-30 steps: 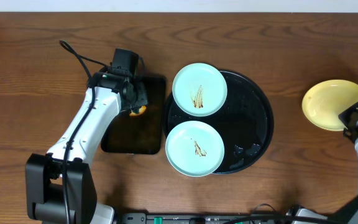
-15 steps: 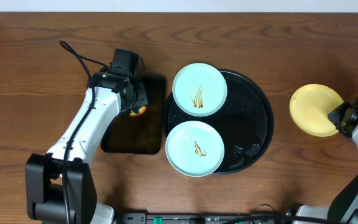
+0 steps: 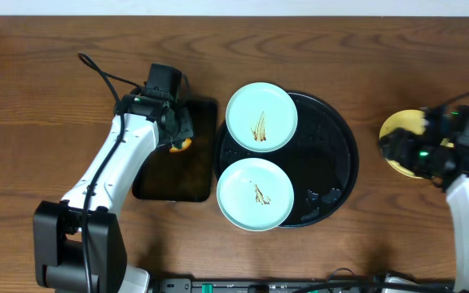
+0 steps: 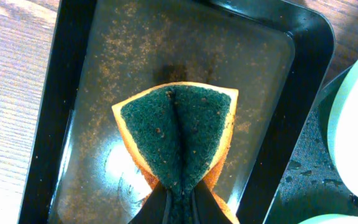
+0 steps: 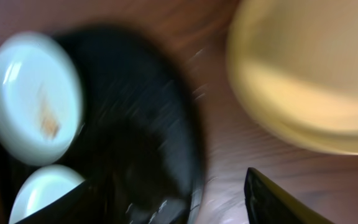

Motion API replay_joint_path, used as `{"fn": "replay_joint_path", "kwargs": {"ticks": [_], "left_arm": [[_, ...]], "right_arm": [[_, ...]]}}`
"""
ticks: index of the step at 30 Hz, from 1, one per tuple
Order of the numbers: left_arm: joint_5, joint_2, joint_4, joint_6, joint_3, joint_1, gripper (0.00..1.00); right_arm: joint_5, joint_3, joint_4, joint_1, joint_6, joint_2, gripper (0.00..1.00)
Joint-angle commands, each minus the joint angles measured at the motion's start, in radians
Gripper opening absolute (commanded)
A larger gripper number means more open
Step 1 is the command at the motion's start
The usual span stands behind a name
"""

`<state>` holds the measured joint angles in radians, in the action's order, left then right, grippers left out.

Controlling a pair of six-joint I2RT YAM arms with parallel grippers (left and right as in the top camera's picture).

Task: Clean dirty plates on tray and stack at the side
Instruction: 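Move the right gripper back to grip the lower pale green plate rim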

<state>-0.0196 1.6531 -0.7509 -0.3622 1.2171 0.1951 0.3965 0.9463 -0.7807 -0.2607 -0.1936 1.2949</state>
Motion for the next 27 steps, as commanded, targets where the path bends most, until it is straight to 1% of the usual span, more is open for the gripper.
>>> {"fn": "replay_joint_path", "kwargs": {"ticks": [1, 4, 5, 10, 12, 14, 18, 20, 23, 25, 27], "left_arm": [[0.003, -0.011, -0.001, 0.013, -0.005, -0.003, 0.08], [0.003, -0.011, -0.002, 0.013, -0.005, -0.003, 0.08], [0.003, -0.011, -0.003, 0.013, -0.005, -0.003, 0.08], [0.003, -0.011, -0.005, 0.013, -0.005, -0.003, 0.08], [0.003, -0.011, -0.005, 0.013, -0.005, -0.003, 0.08], [0.003, -0.011, -0.005, 0.013, -0.005, -0.003, 0.08], [0.002, -0.011, -0.005, 0.012, -0.005, -0.003, 0.08], [0.002, -0.011, -0.005, 0.013, -0.005, -0.003, 0.08], [0.003, -0.011, -0.005, 0.013, -0.005, -0.003, 0.08], [0.003, -0.011, -0.005, 0.012, -0.005, -0.003, 0.08], [0.002, -0.011, -0.005, 0.012, -0.005, -0.003, 0.08]], "right_arm": [[0.090, -0.030, -0.008, 0.118, 0.050, 0.023, 0.66], [0.090, -0.067, 0.009, 0.229, 0.049, 0.054, 0.66], [0.091, -0.076, 0.013, 0.262, 0.048, 0.068, 0.64], [0.090, -0.092, 0.042, 0.413, -0.002, 0.156, 0.59], [0.090, -0.092, 0.062, 0.461, -0.023, 0.197, 0.59], [0.082, -0.092, 0.082, 0.507, -0.055, 0.241, 0.53], [0.055, -0.092, 0.120, 0.569, -0.137, 0.324, 0.52], [0.057, -0.092, 0.146, 0.594, -0.153, 0.362, 0.51], [0.056, -0.092, 0.175, 0.624, -0.177, 0.409, 0.40], [0.056, -0.092, 0.188, 0.634, -0.177, 0.431, 0.26], [0.055, -0.092, 0.195, 0.634, -0.177, 0.442, 0.18]]}}
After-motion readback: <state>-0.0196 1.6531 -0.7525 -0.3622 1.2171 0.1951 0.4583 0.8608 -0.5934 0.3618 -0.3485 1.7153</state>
